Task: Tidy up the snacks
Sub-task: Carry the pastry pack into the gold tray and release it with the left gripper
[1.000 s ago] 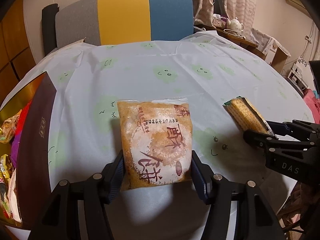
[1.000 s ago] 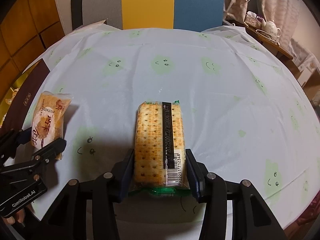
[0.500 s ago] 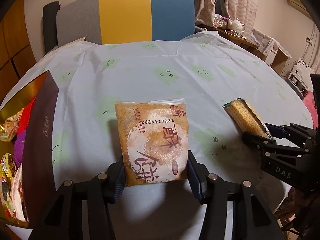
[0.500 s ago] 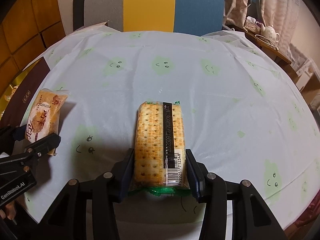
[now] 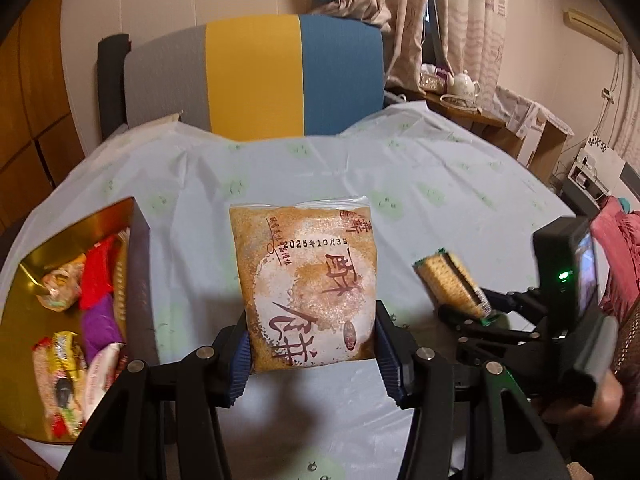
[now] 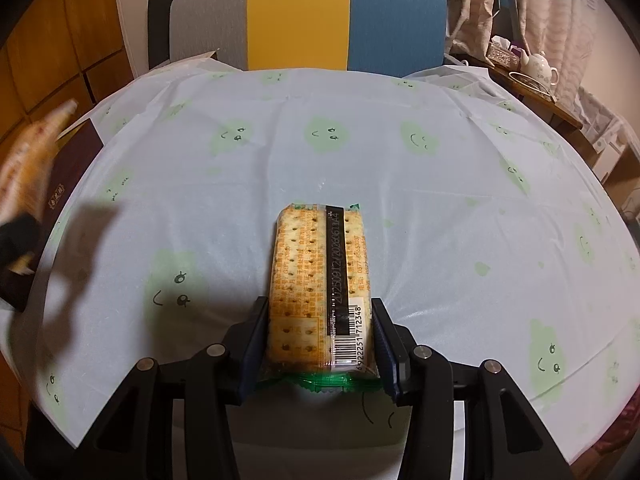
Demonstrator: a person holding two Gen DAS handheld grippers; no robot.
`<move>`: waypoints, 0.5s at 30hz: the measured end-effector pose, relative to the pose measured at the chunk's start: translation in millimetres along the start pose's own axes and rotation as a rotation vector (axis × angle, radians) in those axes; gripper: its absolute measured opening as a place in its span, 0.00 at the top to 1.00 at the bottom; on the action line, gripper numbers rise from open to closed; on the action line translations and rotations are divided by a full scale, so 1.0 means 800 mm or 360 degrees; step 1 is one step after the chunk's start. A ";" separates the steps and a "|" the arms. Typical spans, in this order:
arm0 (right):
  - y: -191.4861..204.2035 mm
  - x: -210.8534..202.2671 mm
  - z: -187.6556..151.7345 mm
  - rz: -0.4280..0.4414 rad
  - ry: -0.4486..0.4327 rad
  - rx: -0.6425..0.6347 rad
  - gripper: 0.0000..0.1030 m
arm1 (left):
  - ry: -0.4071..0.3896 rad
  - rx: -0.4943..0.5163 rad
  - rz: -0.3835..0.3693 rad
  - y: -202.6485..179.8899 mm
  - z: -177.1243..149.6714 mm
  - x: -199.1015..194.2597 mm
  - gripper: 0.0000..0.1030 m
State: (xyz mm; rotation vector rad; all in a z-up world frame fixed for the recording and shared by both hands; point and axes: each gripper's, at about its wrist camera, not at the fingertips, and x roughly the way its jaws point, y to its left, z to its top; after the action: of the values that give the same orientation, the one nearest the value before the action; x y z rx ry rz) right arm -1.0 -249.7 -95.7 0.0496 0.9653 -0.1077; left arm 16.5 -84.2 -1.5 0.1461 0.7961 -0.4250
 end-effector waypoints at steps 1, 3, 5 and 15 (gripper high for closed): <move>0.000 0.000 0.000 0.0001 -0.0002 0.0003 0.53 | -0.0009 -0.0004 0.0002 0.002 0.001 -0.005 0.48; 0.000 0.000 0.000 0.0003 -0.0008 0.0008 0.53 | -0.0020 -0.0021 0.0015 0.008 0.002 -0.014 0.48; 0.000 0.000 0.000 0.0002 -0.0007 0.0008 0.53 | -0.0024 -0.0051 0.0026 0.017 0.001 -0.022 0.48; -0.001 -0.001 0.000 0.0005 -0.0014 0.0012 0.53 | -0.0037 -0.0193 0.0196 0.081 -0.014 -0.052 0.48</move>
State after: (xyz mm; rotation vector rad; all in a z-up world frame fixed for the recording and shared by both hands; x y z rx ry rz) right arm -1.4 -250.6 -95.4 0.0572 0.9562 -0.1087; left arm 10.7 -8.9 18.5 0.0764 0.7834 -0.2607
